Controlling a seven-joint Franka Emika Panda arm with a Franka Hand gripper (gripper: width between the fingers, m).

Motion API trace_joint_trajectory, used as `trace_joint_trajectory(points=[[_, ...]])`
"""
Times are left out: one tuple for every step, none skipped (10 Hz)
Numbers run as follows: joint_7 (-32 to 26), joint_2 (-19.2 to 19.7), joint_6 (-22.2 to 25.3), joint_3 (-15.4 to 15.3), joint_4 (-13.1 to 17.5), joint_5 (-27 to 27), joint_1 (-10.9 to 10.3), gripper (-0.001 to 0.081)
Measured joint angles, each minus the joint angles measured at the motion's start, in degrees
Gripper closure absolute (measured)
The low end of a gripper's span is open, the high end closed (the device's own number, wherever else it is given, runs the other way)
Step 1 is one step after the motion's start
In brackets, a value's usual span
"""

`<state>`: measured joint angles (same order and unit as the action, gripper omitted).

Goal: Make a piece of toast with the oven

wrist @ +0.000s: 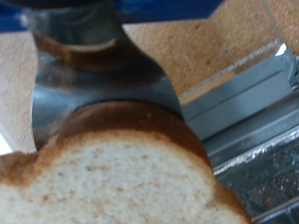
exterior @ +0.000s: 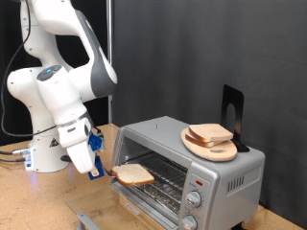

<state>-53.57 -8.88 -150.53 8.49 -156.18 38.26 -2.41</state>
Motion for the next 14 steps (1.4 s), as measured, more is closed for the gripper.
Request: trace_joint_trajectory(points=[[2.81,-0.01,0.04,-0.31,0.06,-2.57,0.2,0.0353],[5.54,-0.01,-0.08,-0.8,0.31,-4.72,0.21,0.0353],[6.9,0.0,-0.69,-1.5,0.73,-5.16,0.15,0.0353],[7.05,-0.01,-1.31,-2.05,1.38,-4.69,-0.08,0.0353],[7.05,-0.02,-1.72,-2.4,2.27,-3.9,-0.44,0.0353],[7.29,-0.02,-1.78,-2.67,3.22,-3.49,-0.72,0.0353],[8.62,0.0,-1.73,-3.12,4.07,-3.56,-0.78,0.0353],[10.4,0.05,-1.54,-3.56,4.54,-4.5,-0.78,0.0353],[12.58,0.2,-1.45,-3.91,4.67,-6.77,-0.7,0.0353],[14.1,0.51,-1.48,-4.06,4.66,-9.14,-0.59,0.0353],[14.91,1.04,-1.55,-4.06,4.66,-10.83,-0.48,0.0353],[15.06,1.59,-1.65,-4.06,4.66,-11.66,-0.34,0.0353],[15.05,1.87,-1.76,-4.03,4.66,-11.91,-0.27,0.0353],[14.95,2.02,-1.79,-3.98,4.66,-12.04,-0.21,0.0353]])
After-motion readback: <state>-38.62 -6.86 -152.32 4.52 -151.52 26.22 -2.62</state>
